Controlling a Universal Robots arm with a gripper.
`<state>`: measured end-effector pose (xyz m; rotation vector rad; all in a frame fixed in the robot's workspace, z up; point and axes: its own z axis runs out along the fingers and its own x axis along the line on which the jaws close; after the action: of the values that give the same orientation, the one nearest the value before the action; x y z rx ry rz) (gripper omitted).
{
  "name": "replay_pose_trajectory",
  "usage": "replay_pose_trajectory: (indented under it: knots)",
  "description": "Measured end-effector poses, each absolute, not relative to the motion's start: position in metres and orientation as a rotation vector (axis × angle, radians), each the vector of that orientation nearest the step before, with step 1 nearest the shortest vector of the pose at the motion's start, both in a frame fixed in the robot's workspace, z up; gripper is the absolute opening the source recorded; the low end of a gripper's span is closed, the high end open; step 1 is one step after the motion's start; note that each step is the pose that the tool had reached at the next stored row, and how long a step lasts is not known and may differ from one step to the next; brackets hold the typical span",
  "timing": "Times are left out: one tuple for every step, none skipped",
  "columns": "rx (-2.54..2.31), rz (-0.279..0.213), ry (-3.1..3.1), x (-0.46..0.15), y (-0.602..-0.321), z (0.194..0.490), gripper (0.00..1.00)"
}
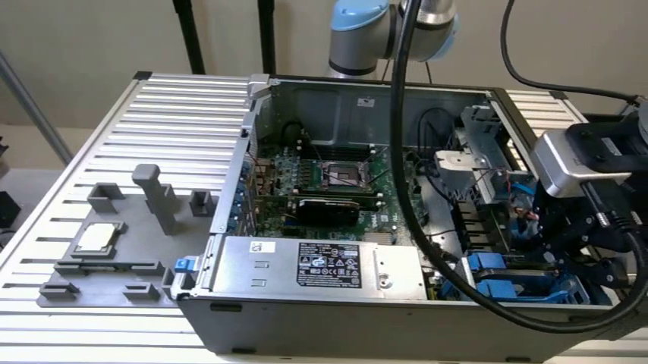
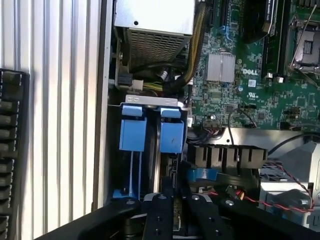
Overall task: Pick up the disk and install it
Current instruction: 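Insert the first disk wire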
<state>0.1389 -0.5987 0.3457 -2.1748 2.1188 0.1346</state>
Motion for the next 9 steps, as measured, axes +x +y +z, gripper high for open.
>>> replay_pose_trajectory:
  knots:
    - [-2.173, 0.132, 2.125, 0.1389, -0.5986, 0.3454, 0.0]
    - [-2.17, 0.13, 2.13, 0.1389, -0.5985, 0.3453, 0.0]
    - [-2.168, 0.129, 2.135, 0.1389, -0.5982, 0.3451, 0.0]
    - [-2.165, 0.129, 2.139, 0.1389, -0.5975, 0.345, 0.0]
    - [-2.164, 0.129, 2.142, 0.1389, -0.5965, 0.3449, 0.0]
    - [-2.163, 0.128, 2.143, 0.1389, -0.595, 0.3449, 0.0]
    - [-2.162, 0.127, 2.145, 0.1389, -0.5938, 0.345, 0.0]
    - [-2.162, 0.125, 2.147, 0.1389, -0.5929, 0.3449, 0.0]
    - [-2.162, 0.123, 2.151, 0.1389, -0.5924, 0.3448, 0.0]
